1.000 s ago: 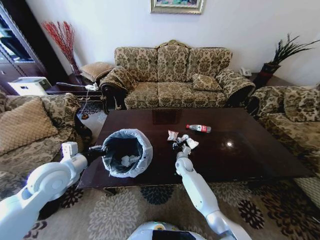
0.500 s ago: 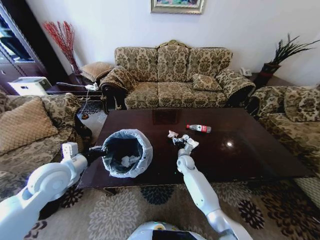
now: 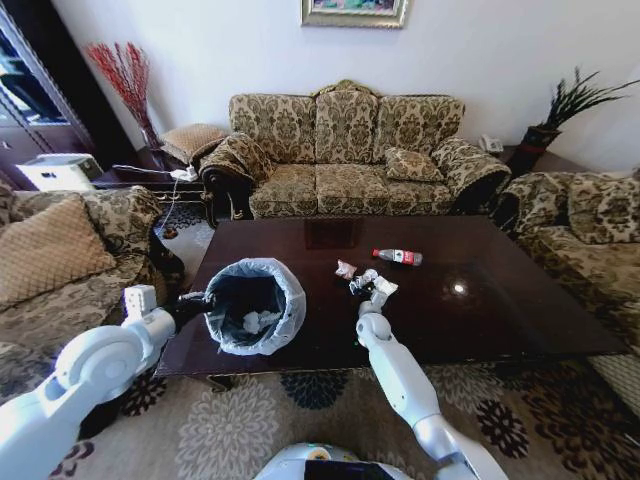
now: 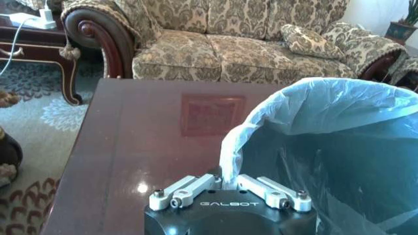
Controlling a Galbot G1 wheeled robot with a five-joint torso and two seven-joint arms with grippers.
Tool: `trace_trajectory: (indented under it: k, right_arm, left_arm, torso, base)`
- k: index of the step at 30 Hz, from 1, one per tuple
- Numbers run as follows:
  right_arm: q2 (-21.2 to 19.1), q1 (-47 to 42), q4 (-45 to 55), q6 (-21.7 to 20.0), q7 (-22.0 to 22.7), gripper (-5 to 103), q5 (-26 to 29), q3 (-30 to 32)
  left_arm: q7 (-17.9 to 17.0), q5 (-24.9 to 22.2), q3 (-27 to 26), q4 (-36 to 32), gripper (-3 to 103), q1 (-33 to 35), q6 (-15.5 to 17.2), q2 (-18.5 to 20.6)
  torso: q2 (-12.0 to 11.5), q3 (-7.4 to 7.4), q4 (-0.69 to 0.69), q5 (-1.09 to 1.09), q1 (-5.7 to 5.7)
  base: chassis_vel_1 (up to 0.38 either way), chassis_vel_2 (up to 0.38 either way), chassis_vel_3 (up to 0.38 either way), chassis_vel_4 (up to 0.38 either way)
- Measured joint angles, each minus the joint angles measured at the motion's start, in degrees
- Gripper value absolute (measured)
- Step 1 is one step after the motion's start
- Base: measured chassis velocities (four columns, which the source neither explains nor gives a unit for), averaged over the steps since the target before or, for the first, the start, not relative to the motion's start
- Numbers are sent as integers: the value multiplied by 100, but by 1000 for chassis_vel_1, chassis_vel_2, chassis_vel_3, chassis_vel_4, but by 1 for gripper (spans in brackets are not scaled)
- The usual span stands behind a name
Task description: Move to the front of the table and place the trash on the table into the trash bin.
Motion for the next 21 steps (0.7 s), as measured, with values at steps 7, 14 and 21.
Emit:
trace_trajectory:
  k: [7, 14, 21]
  right_arm:
    - [1, 2, 26, -40, -7, 34, 90, 0]
    - [-8, -30, 87, -62, 0, 27, 148, 5]
    - [-60, -194, 331, -104, 31, 27, 209, 49]
  left_arm:
    - [-2, 10, -1, 12, 0, 1, -11, -14]
    - [-2, 22, -1, 15, 0, 6, -17, -25]
    - [-2, 23, -12, 7, 0, 15, -18, 14]
  torso:
    - [0, -1, -1, -1, -1]
    - [0, -1, 0, -1, -1]
    - [0, 0, 0, 0, 0]
  base:
    - [0, 0, 0, 0]
    - [0, 0, 0, 0]
    - [0, 0, 0, 0]
